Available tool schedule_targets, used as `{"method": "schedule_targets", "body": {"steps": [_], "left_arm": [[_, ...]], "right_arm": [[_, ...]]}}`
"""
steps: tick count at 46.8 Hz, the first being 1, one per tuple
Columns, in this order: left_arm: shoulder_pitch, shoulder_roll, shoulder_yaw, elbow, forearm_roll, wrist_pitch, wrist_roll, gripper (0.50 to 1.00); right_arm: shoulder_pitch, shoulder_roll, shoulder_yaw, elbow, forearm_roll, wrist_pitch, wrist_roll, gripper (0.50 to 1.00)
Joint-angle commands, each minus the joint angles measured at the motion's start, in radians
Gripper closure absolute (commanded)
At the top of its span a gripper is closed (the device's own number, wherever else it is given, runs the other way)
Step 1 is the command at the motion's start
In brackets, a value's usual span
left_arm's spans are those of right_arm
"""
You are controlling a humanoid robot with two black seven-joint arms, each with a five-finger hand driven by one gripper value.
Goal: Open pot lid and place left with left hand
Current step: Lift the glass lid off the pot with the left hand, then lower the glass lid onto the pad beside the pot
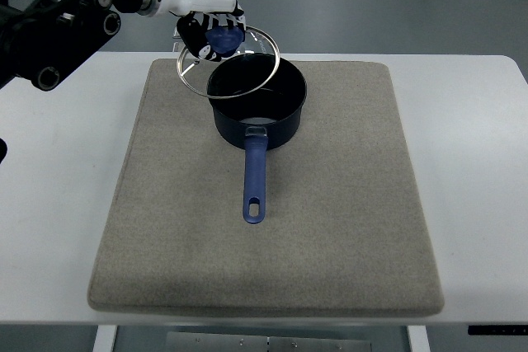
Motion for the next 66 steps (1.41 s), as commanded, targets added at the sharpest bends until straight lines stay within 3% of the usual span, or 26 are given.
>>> {"method": "schedule_targets", "body": {"steps": [1, 14, 19, 42, 53, 66], "left_arm": [[-0.004, 0.074, -0.003, -0.035, -0.019, 0.0, -0.002, 1.0], [0.027, 0.301, 0.009, -0.068, -0.083, -0.027, -0.003, 1.0], [0.079, 0.323, 0.011, -0.056, -0.096, -0.024, -0.003, 1.0], [0.207, 0.195, 0.046, -0.012, -0.077, 0.054, -0.002, 1.0], [0.208, 0.16, 0.109, 0.019, -0.082, 0.141, -0.002, 1.0], [0.207, 0.146, 0.113, 0.025, -0.088, 0.148, 0.0, 1.0]], "right_arm": [[0.0, 0.0, 0.0, 0.0, 0.0, 0.0, 0.0, 0.583], [0.0, 0.0, 0.0, 0.0, 0.0, 0.0, 0.0, 0.583], [0.0, 0.0, 0.0, 0.0, 0.0, 0.0, 0.0, 0.583], [0.0, 0.0, 0.0, 0.0, 0.0, 0.0, 0.0, 0.583], [0.0, 0.0, -0.002, 0.0, 0.0, 0.0, 0.0, 0.583], [0.0, 0.0, 0.0, 0.0, 0.0, 0.0, 0.0, 0.583]]}}
